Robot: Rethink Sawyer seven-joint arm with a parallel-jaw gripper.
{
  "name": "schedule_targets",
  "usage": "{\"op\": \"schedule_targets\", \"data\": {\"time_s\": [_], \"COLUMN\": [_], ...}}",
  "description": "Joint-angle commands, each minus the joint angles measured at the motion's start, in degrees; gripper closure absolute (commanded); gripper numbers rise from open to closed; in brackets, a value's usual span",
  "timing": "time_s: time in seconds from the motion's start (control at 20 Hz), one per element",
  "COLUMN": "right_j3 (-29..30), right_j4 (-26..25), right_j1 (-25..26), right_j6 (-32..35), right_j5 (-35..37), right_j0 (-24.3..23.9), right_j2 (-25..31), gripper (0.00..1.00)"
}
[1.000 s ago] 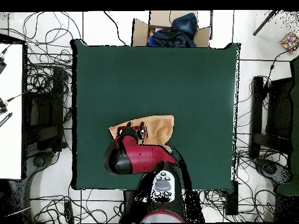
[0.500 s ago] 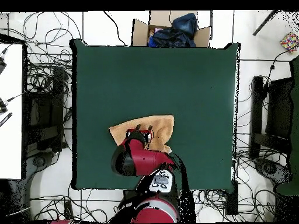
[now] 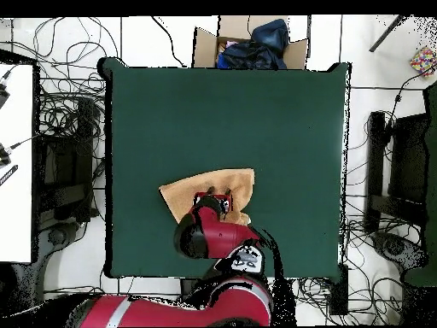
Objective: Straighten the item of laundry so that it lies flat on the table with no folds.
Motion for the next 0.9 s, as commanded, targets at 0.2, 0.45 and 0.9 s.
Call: {"op": "schedule_targets", "data": {"time_s": [0.2, 0.45, 0.9], "right_j3": [-6.39, -6.18, -6.47], "right_j4": [-3.35, -5.77, -9.82], "right_j1": [3.63, 2.73, 2.74], "right_j6": [8.9, 8.36, 9.62], "right_j5": [-4.19, -3.71, -3.72], "right_j0": [-6.79, -9.08, -14.01], "right_j2": [6.45, 8.22, 13.97], "gripper": [0.0, 0.0, 0.0]}}
